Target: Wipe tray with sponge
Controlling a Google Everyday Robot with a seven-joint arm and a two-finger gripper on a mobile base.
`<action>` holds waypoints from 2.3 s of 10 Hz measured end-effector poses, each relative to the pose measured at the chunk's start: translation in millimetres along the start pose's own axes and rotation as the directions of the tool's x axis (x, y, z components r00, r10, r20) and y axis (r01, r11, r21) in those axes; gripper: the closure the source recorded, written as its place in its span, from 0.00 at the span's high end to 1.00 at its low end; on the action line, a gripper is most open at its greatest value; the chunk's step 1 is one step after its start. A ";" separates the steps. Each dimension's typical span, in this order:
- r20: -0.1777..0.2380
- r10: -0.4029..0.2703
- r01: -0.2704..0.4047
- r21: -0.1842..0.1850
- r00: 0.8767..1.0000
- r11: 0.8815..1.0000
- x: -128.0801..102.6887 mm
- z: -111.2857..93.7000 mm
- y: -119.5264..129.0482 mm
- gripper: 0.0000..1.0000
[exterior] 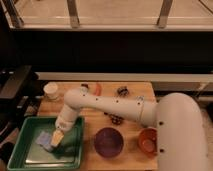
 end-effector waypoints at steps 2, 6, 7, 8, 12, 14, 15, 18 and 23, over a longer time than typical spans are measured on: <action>0.043 0.018 -0.018 -0.003 0.999 1.000 -9.8 12.4 7.9 0.00; 0.065 0.072 -0.070 -0.029 0.995 0.997 -31.4 6.0 13.3 0.00; 0.069 0.081 -0.079 -0.035 0.994 0.996 -35.5 3.0 17.0 0.00; 0.070 0.085 -0.083 -0.040 0.994 0.996 -35.3 0.8 22.3 0.00; 0.078 0.034 -0.031 -0.038 0.996 0.999 -17.6 2.8 46.6 0.00; 0.073 -0.023 0.024 -0.016 0.997 1.000 6.4 14.8 46.1 0.00; 0.068 -0.035 0.035 0.001 0.997 0.999 11.5 22.1 40.1 0.00; 0.035 -0.008 0.006 0.040 0.999 0.999 -2.5 39.3 8.0 0.00; 0.023 0.142 -0.142 0.019 0.990 0.990 -70.0 14.6 0.3 0.00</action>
